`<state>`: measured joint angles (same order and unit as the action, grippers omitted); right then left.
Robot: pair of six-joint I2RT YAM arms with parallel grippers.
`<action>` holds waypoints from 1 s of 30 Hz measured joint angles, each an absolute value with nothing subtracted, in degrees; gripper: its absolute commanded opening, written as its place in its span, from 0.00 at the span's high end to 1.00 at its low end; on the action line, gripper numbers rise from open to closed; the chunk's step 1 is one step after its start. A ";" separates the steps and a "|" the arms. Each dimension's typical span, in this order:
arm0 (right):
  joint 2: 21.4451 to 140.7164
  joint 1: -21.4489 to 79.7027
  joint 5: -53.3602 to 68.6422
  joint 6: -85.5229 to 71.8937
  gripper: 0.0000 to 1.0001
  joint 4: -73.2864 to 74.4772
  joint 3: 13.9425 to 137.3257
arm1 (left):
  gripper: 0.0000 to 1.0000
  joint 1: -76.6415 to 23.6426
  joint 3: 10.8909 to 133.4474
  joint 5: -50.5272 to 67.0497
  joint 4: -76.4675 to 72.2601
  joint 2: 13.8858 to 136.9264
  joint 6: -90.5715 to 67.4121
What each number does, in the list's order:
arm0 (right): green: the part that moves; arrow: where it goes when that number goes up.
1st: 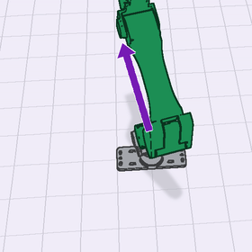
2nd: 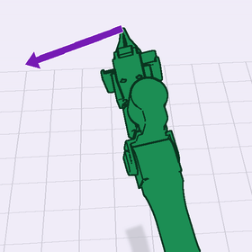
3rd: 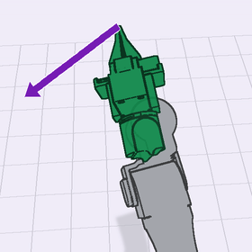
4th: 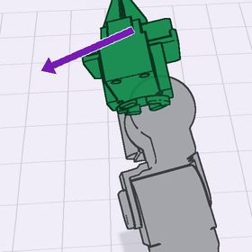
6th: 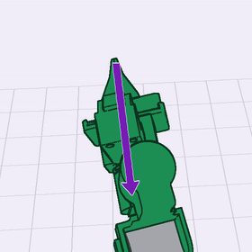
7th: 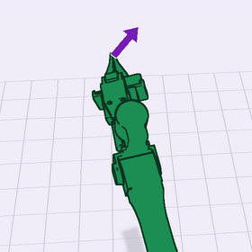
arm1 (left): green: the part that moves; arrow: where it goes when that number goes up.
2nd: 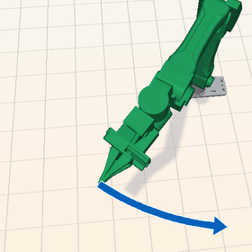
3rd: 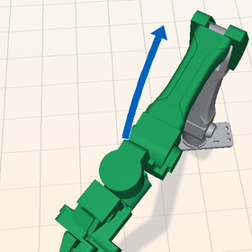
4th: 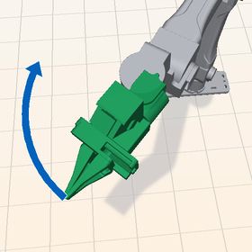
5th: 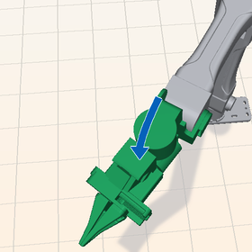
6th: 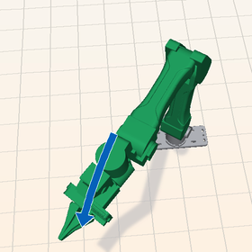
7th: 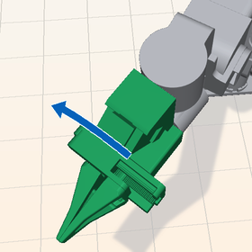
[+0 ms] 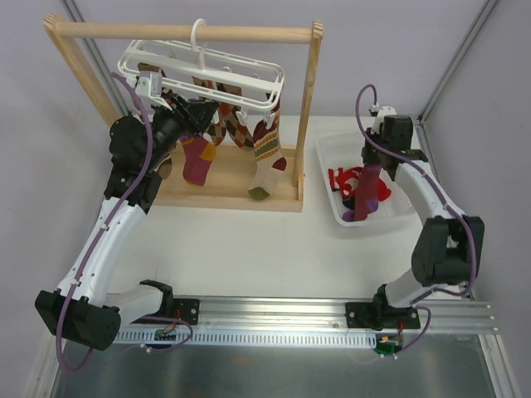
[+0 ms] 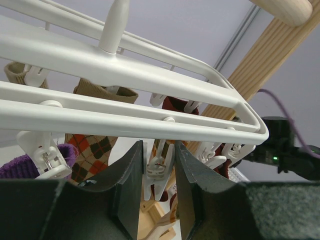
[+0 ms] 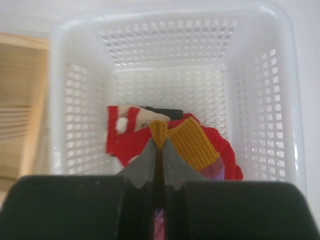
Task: Clip the socks to the hanger
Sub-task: Pick up the sock from the bin, then clamp the sock onto the hanger.
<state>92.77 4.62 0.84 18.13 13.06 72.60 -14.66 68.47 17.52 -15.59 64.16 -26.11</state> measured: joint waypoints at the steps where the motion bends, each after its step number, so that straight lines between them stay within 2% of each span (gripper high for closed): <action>1: 89.23 4.51 2.70 16.60 0.99 12.45 71.05 | 0.90 -14.66 68.47 17.54 -15.59 64.14 -26.13; 10: 65.69 5.26 23.38 4.97 0.99 2.09 54.48 | 0.90 -14.66 67.20 19.40 -17.69 63.35 -28.14; 16: 59.20 11.90 36.21 -1.06 0.99 -1.63 53.98 | 0.90 -14.68 67.20 21.91 -18.55 63.33 -30.28; 24: 58.76 29.54 42.96 -6.46 0.99 -9.10 60.38 | 0.90 -15.62 67.20 23.44 -19.81 63.33 -31.92; 30: 65.84 39.94 42.96 -10.11 0.99 -17.32 63.51 | 0.90 -16.12 67.20 24.45 -20.71 63.26 -32.45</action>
<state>65.84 39.94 42.96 -10.11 -17.32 63.51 -16.12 67.20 24.45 -20.71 63.26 -32.45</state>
